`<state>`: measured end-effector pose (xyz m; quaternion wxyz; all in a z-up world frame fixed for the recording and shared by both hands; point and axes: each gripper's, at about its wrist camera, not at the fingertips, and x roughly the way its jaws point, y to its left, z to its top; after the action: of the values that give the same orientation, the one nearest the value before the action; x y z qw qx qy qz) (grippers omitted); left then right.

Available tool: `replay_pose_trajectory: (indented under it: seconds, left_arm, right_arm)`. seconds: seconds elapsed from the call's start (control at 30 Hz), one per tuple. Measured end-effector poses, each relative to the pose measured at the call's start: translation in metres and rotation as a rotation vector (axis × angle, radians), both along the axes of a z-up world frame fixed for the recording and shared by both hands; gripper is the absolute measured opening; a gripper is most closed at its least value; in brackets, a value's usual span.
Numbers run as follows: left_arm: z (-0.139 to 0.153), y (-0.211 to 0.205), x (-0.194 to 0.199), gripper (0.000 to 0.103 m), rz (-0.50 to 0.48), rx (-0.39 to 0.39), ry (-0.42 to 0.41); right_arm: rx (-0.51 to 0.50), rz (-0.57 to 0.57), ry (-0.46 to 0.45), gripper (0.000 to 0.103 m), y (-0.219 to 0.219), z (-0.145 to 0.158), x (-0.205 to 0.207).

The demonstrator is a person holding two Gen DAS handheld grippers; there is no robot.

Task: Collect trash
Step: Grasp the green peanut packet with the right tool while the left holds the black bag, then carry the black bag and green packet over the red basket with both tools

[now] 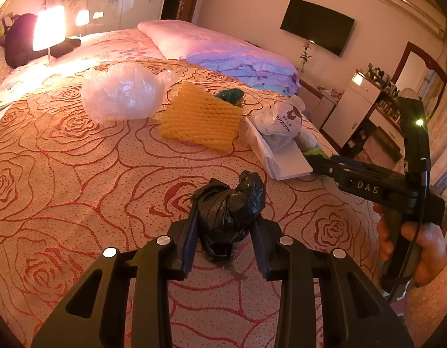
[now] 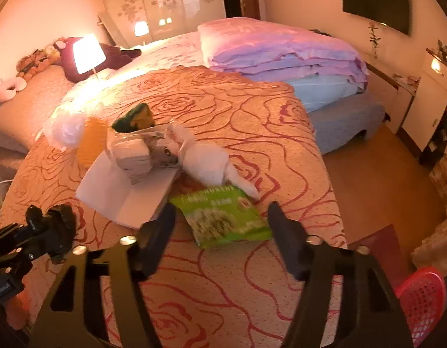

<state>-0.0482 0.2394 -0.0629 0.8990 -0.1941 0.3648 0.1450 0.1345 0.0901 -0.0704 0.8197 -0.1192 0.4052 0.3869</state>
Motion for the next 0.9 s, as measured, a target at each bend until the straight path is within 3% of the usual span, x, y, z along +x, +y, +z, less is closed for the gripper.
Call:
replay_pose_trajectory:
  seconds: [0.07,0.17,0.73,0.9]
  left_arm:
    - [0.000,0.000,0.000,0.032,0.000,0.001,0.001]
    - [0.000,-0.001,0.000,0.032,0.002,0.002,0.002]
    - [0.006,-0.025,-0.009,0.032,-0.044,0.024,0.006]
    - [0.008,-0.045,-0.011,0.032,-0.081,0.042,0.008]
  right_arm:
    - [-0.008,0.013,0.008,0.047,0.000,-0.001,-0.002]
    - [-0.006,0.016,-0.001,0.046,-0.003,0.000,-0.006]
    - [0.063,-0.048,0.007,0.045,-0.064,0.008,-0.062]
    - [0.068,-0.095,-0.027,0.045,-0.085,0.013,-0.079]
